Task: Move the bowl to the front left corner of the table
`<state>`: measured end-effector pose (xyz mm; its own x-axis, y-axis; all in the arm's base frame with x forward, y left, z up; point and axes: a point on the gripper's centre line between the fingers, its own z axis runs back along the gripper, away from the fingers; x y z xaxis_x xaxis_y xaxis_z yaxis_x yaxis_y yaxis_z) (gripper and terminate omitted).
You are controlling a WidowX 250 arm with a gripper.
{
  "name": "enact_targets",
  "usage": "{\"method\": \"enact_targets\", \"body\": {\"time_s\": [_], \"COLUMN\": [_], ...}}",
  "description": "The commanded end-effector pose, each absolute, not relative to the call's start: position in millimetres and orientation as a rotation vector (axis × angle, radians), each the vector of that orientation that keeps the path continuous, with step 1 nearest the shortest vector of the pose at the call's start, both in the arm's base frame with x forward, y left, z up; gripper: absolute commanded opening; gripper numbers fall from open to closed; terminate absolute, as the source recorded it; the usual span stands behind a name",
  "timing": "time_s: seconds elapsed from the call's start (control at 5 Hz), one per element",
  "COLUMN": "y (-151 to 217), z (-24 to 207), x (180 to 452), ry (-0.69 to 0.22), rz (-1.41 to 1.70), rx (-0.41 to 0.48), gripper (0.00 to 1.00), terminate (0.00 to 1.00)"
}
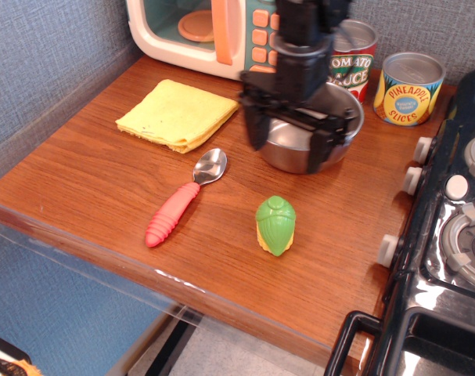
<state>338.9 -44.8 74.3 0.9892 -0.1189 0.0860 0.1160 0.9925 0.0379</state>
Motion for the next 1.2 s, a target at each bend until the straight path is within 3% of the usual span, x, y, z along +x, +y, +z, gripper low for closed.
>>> {"method": "enact_targets", "body": {"time_s": [0.0,0.2,0.4,1.0], "y": [-82.5,-84.8,-84.2,-79.1], "z": [73.4,54.9,43.8,75.0], "x": [414.7,420.4,415.5,410.3], "ry": [-0.153,-0.119,-0.095,-0.155], "rz": [-0.158,-0.155,-0.154,-0.166], "rx": [0.008,0.012,0.02,-0.012], "gripper": [1.0,1.0,0.0,0.0], "terminate": [0.0,0.0,0.0,0.0]}}
